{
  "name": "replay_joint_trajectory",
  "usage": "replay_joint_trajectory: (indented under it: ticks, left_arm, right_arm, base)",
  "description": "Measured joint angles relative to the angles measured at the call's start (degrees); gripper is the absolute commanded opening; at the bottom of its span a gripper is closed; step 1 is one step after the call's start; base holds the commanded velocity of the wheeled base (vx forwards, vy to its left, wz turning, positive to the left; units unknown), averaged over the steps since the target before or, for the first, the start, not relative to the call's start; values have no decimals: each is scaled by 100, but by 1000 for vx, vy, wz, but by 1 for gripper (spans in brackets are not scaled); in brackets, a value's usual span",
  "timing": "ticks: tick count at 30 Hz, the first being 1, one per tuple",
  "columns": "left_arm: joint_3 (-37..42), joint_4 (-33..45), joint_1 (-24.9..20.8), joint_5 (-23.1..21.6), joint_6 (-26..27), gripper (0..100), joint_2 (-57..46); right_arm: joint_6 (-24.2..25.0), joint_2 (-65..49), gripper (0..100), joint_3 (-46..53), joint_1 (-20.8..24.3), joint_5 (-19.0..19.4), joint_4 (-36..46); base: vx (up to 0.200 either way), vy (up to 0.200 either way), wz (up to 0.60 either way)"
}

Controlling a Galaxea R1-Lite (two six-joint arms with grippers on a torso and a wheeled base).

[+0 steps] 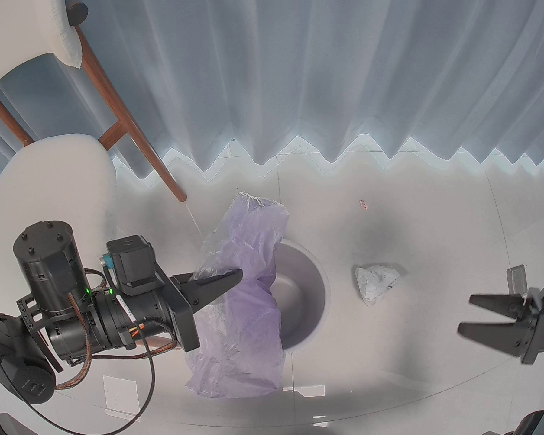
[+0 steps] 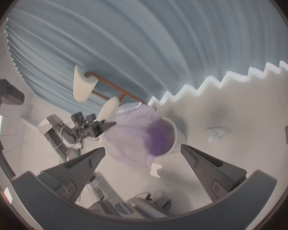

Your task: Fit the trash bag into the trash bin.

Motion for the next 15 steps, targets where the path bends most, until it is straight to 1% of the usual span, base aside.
replay_joint_trajectory:
  ticks: [4, 8, 10, 15]
  left_arm:
    - [13, -1, 20, 22, 0, 0, 41]
    - [27, -6, 27, 35, -1, 0, 79]
    - [32, -6, 33, 38, -1, 0, 96]
    - [32, -9, 55, 46, -1, 0, 137]
  right_arm:
    - [16, 538, 100, 32, 672, 38, -9]
    - [49, 1128, 100, 29, 1187, 88, -148]
    - [79, 1429, 100, 27, 1369, 177, -338]
    - [139, 2391, 100, 57, 1697, 400, -1421]
  base:
    - [0, 0, 0]
    - [0, 0, 0]
    - [0, 0, 0]
    - [0, 0, 0]
